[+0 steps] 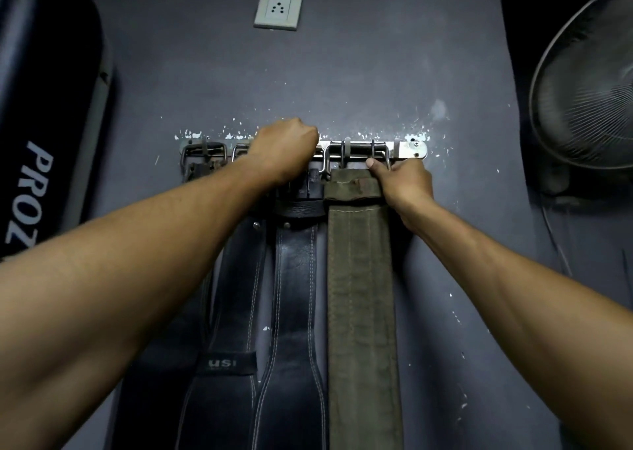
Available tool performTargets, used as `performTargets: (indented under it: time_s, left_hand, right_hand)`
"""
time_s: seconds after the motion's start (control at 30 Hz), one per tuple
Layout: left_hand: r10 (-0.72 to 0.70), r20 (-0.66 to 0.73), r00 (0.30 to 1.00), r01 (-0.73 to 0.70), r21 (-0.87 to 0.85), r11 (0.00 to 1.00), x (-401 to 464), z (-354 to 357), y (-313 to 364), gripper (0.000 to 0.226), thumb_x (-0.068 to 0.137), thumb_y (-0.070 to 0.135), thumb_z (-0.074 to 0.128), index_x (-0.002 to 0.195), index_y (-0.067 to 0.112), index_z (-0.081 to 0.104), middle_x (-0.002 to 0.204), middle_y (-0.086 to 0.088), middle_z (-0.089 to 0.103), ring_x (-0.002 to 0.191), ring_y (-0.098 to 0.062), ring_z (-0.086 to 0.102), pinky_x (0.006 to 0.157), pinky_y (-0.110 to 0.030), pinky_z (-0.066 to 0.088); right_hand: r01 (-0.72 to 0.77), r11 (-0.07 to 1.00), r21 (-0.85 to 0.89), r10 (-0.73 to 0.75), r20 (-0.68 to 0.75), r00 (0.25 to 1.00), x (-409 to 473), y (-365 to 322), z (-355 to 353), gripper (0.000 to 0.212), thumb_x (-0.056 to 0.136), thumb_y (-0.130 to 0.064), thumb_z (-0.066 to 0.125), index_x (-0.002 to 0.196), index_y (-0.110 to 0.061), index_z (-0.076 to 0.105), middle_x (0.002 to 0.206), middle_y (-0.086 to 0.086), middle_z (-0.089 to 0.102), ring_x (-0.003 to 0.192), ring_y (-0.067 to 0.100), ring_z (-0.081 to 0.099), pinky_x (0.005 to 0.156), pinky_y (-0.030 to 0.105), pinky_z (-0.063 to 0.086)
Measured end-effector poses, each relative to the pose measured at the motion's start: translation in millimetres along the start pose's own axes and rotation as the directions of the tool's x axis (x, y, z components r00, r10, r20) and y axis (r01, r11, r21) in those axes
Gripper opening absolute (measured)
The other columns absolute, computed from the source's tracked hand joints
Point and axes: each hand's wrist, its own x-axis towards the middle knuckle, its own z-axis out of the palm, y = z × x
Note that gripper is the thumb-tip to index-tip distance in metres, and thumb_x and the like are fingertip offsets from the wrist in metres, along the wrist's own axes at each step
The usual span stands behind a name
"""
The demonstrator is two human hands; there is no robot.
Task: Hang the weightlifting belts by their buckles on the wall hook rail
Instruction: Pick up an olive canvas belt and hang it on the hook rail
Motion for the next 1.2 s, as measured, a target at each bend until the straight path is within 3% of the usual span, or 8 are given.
performTargets:
  time_s: [0.23, 0.37, 0.53, 0.63, 0.8, 0.9, 1.1, 1.2]
  left_hand:
    - [-0.218, -0.046, 0.975, 0.200, -0.253, 0.947, -46, 24, 35, 0.037, 0.100, 0.036, 0.052, 0.120, 0.006, 0.061, 0.121, -0.021, 0.065, 0.110, -0.042, 0.063, 0.085, -0.046, 0.051]
    - [-0.263, -0.039, 0.964, 0.241, -0.290, 0.926, -71, 35, 50, 0.050, 0.099, 0.044, 0.052, 0.135, 0.010, 0.053, 0.138, -0.014, 0.050, 0.127, -0.033, 0.046, 0.104, -0.049, 0.041]
    - [-0.265, -0.053, 0.963, 0.238, -0.295, 0.925, -118, 39, 74, 0.065, 0.097, 0.051, 0.051, 0.149, 0.012, 0.043, 0.151, -0.013, 0.045, 0.141, -0.031, 0.038, 0.114, -0.047, 0.034]
    - [-0.254, 0.047, 0.966, 0.255, -0.329, 0.909, -154, 41, 92, 0.074, 0.098, 0.053, 0.047, 0.159, 0.014, 0.028, 0.165, -0.011, 0.029, 0.154, -0.028, 0.023, 0.125, -0.049, 0.020]
    - [-0.256, 0.236, 0.937, 0.335, -0.411, 0.848, -219, 31, 116, 0.076, 0.101, 0.056, 0.042, 0.163, 0.020, 0.016, 0.171, -0.007, 0.013, 0.157, -0.026, 0.013, 0.128, -0.048, 0.012]
    - [-0.241, 0.358, 0.902, 0.395, -0.461, 0.795, -263, 19, 134, 0.076, 0.101, 0.056, 0.043, 0.163, 0.020, 0.017, 0.171, -0.006, 0.013, 0.157, -0.025, 0.014, 0.128, -0.047, 0.014]
    - [-0.204, 0.646, 0.736, 0.651, -0.592, 0.476, -329, -14, 164, 0.078, 0.100, 0.054, 0.053, 0.161, 0.020, 0.020, 0.166, -0.006, 0.027, 0.152, -0.027, 0.028, 0.123, -0.043, 0.027]
    - [-0.148, 0.710, 0.689, 0.696, -0.590, 0.409, -345, -33, 175, 0.073, 0.100, 0.055, 0.052, 0.160, 0.024, 0.024, 0.164, -0.005, 0.032, 0.149, -0.025, 0.034, 0.121, -0.041, 0.031]
  right_hand:
    - [-0.121, 0.982, 0.141, 0.120, 0.022, 0.993, -20, 6, 0, 0.057, 0.090, -0.062, 0.068, 0.060, -0.016, 0.051, 0.070, 0.000, 0.059, 0.064, 0.020, 0.054, 0.057, 0.032, 0.039]
    - [-0.205, 0.939, 0.278, 0.169, 0.147, 0.974, -36, 20, -5, 0.063, 0.080, -0.071, 0.068, 0.083, -0.009, 0.075, 0.093, 0.001, 0.078, 0.087, 0.021, 0.073, 0.085, 0.037, 0.060]
    - [-0.276, 0.899, 0.341, 0.185, 0.275, 0.943, -70, 30, -18, 0.058, 0.089, -0.071, 0.060, 0.108, -0.016, 0.070, 0.108, 0.012, 0.074, 0.091, 0.026, 0.073, 0.078, 0.035, 0.059]
    - [-0.336, 0.882, 0.330, 0.217, 0.350, 0.911, -96, 37, -27, 0.080, 0.087, -0.071, 0.062, 0.123, 0.000, 0.066, 0.118, 0.025, 0.072, 0.106, 0.035, 0.075, 0.089, 0.043, 0.063]
    - [-0.362, 0.908, 0.209, 0.257, 0.404, 0.878, -159, 53, -54, 0.077, 0.091, -0.064, 0.064, 0.122, 0.006, 0.062, 0.108, 0.014, 0.078, 0.098, 0.023, 0.076, 0.099, 0.046, 0.058]
    - [-0.407, 0.899, 0.164, 0.298, 0.453, 0.840, -200, 70, -72, 0.056, 0.097, -0.055, 0.063, 0.102, 0.001, 0.065, 0.106, 0.014, 0.079, 0.093, 0.020, 0.076, 0.095, 0.042, 0.057]
    - [-0.487, 0.868, 0.094, 0.363, 0.550, 0.752, -263, 102, -98, 0.030, 0.096, -0.048, 0.067, 0.096, -0.019, 0.059, 0.090, 0.008, 0.060, 0.081, 0.021, 0.057, 0.069, 0.030, 0.047]
    - [-0.492, 0.870, 0.039, 0.399, 0.530, 0.748, -259, 113, -89, 0.044, 0.087, -0.059, 0.071, 0.095, -0.016, 0.064, 0.101, 0.008, 0.075, 0.094, 0.024, 0.071, 0.081, 0.034, 0.055]
